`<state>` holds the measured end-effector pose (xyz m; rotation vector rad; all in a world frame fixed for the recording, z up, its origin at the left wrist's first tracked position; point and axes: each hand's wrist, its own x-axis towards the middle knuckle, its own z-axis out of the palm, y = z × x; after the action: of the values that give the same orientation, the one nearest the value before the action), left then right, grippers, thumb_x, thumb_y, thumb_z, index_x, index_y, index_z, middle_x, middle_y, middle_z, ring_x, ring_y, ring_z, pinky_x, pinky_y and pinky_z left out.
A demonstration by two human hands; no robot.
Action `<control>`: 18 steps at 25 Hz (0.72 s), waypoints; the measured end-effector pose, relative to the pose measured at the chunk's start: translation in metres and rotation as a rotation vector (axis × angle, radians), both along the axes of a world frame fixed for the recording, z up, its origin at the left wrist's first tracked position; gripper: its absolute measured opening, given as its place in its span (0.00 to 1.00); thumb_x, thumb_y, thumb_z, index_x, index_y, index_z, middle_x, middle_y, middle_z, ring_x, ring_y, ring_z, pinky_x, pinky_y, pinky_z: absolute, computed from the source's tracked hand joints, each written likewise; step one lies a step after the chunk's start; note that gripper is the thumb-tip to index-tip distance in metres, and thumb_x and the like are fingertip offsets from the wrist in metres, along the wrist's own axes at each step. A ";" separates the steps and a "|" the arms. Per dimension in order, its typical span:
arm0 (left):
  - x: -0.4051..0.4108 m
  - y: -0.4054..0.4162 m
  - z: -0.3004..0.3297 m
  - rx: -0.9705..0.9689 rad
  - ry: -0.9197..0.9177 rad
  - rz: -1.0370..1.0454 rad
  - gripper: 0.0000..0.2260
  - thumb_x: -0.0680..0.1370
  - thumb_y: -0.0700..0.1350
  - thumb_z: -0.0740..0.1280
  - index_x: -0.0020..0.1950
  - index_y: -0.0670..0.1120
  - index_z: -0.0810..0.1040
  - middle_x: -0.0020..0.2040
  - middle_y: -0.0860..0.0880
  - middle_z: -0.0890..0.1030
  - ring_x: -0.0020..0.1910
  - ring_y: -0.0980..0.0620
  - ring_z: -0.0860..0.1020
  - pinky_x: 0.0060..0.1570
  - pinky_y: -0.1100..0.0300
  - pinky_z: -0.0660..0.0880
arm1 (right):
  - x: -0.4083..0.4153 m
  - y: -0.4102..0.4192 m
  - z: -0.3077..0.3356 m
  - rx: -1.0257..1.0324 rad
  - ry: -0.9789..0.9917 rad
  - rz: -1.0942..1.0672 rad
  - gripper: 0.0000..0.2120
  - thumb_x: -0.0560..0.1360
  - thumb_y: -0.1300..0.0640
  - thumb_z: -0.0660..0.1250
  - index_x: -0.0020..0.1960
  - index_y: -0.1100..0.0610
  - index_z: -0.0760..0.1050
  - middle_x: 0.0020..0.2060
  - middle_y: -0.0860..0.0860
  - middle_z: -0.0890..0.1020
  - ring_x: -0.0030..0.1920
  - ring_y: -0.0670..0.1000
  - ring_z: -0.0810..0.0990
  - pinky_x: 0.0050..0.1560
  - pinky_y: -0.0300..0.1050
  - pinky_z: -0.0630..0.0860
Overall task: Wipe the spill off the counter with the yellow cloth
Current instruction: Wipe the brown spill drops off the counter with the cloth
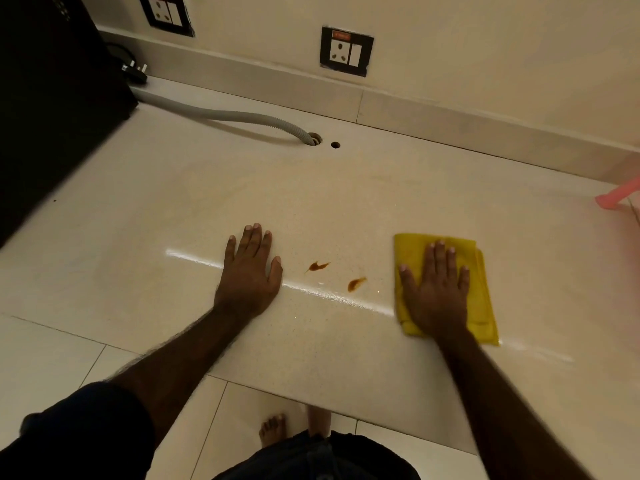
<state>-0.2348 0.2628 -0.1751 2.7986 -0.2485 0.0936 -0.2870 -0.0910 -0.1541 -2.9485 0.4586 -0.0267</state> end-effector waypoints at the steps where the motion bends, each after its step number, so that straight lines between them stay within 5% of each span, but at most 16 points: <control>1: 0.001 0.000 0.001 -0.006 0.001 -0.001 0.30 0.84 0.59 0.46 0.84 0.46 0.55 0.85 0.44 0.53 0.85 0.49 0.48 0.84 0.43 0.46 | 0.024 -0.012 0.005 0.027 0.024 -0.006 0.42 0.81 0.32 0.44 0.86 0.58 0.52 0.86 0.56 0.55 0.87 0.58 0.51 0.84 0.67 0.49; 6: -0.002 -0.003 0.005 -0.010 0.009 0.003 0.30 0.84 0.58 0.48 0.84 0.45 0.56 0.85 0.44 0.54 0.85 0.49 0.48 0.84 0.43 0.46 | 0.116 0.002 0.020 0.033 0.122 0.188 0.38 0.85 0.34 0.47 0.86 0.56 0.47 0.87 0.53 0.48 0.87 0.56 0.44 0.85 0.65 0.42; 12: -0.004 -0.001 0.006 -0.020 -0.013 0.014 0.30 0.83 0.57 0.49 0.83 0.44 0.59 0.85 0.43 0.57 0.85 0.47 0.51 0.84 0.43 0.48 | 0.116 0.036 0.021 -0.074 0.186 0.745 0.35 0.85 0.35 0.49 0.87 0.47 0.43 0.87 0.48 0.45 0.87 0.52 0.41 0.86 0.62 0.43; 18: -0.005 0.001 0.008 -0.010 0.040 0.008 0.31 0.84 0.58 0.47 0.84 0.45 0.55 0.86 0.44 0.53 0.85 0.49 0.47 0.84 0.44 0.44 | 0.042 -0.040 0.023 -0.058 0.178 0.605 0.36 0.82 0.30 0.42 0.86 0.43 0.40 0.87 0.45 0.43 0.87 0.49 0.39 0.86 0.60 0.43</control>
<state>-0.2402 0.2641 -0.1671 2.7888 -0.2272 0.0401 -0.2455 -0.1306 -0.1309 -3.0243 -0.4321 0.2968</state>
